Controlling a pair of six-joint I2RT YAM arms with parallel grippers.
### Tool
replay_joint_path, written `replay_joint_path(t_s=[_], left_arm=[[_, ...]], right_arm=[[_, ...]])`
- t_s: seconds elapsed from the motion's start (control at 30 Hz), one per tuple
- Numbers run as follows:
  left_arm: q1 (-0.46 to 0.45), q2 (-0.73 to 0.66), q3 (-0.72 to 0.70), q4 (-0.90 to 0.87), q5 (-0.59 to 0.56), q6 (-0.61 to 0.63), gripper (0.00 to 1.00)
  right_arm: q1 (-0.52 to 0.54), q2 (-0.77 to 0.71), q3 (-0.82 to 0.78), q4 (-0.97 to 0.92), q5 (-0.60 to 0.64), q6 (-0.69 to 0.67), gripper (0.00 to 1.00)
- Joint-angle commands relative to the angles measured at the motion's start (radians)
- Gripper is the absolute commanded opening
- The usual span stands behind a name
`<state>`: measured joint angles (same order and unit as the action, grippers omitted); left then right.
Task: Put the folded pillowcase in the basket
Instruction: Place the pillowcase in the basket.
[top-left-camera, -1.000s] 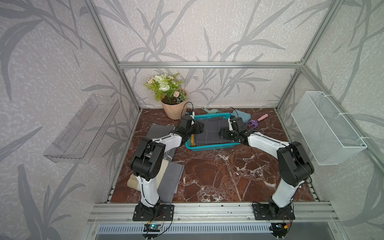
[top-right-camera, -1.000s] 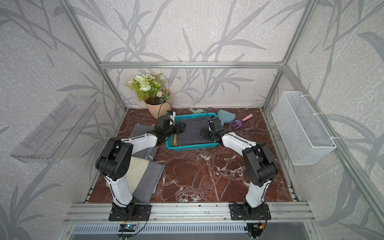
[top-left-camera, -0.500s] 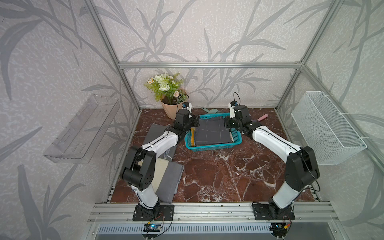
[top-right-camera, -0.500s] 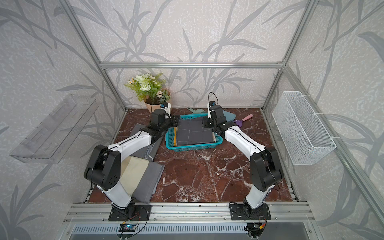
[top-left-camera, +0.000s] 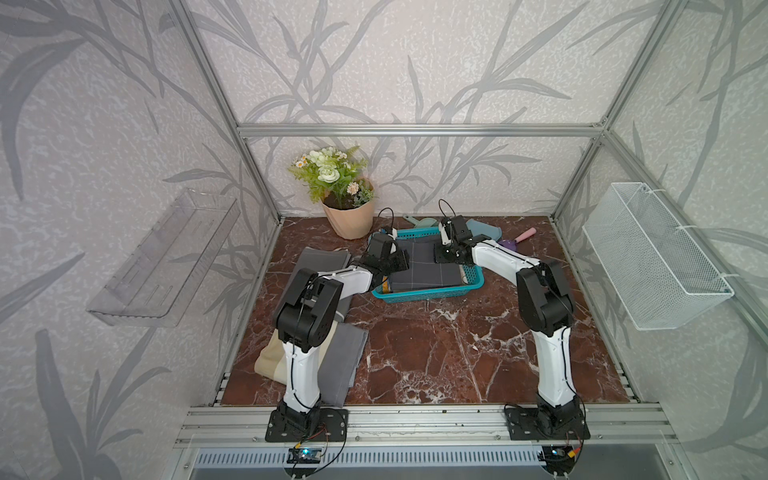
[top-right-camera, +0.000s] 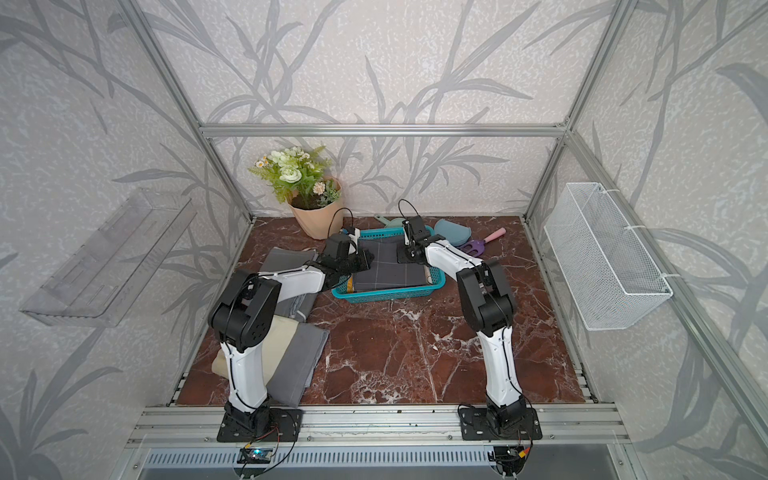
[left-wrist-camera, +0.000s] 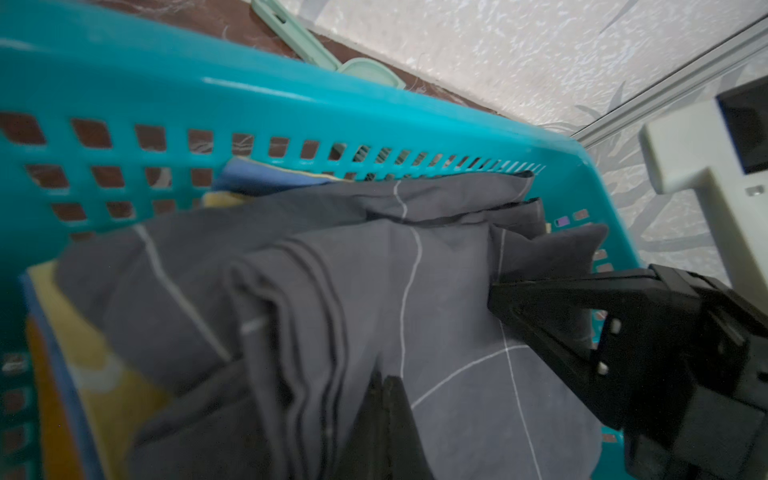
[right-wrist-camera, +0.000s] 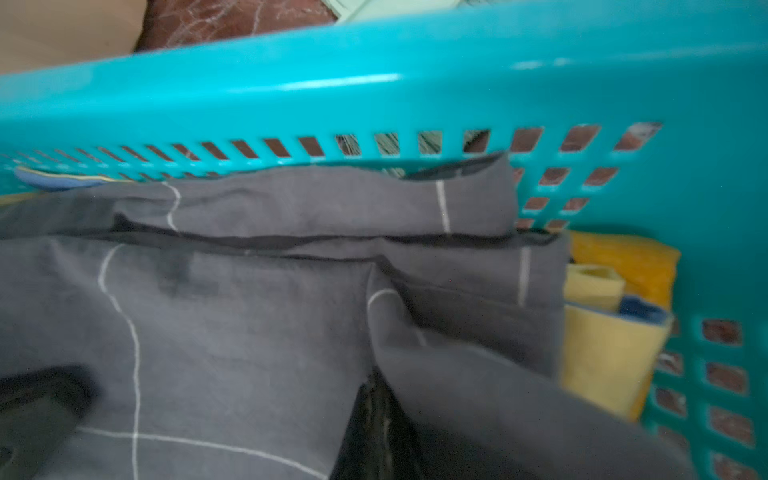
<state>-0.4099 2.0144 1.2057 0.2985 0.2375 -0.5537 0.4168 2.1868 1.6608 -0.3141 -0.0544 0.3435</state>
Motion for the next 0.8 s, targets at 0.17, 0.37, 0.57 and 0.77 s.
replay_joint_path(t_s=[0.17, 0.37, 0.57, 0.77], left_arm=[[0.058, 0.065, -0.05, -0.062, -0.11, -0.037, 0.0], [0.066, 0.077, -0.024, -0.072, -0.108, -0.016, 0.0], [0.081, 0.135, 0.073, -0.1, -0.086, 0.009, 0.0], [0.107, 0.208, 0.133, -0.082, -0.041, -0.002, 0.0]], right_arm=[[-0.047, 0.049, -0.015, -0.132, 0.024, 0.025, 0.01], [-0.054, 0.026, -0.041, -0.129, 0.019, 0.021, 0.02], [-0.055, 0.02, -0.054, -0.131, 0.03, 0.037, 0.03], [-0.062, 0.018, -0.093, -0.11, 0.018, 0.072, 0.03]])
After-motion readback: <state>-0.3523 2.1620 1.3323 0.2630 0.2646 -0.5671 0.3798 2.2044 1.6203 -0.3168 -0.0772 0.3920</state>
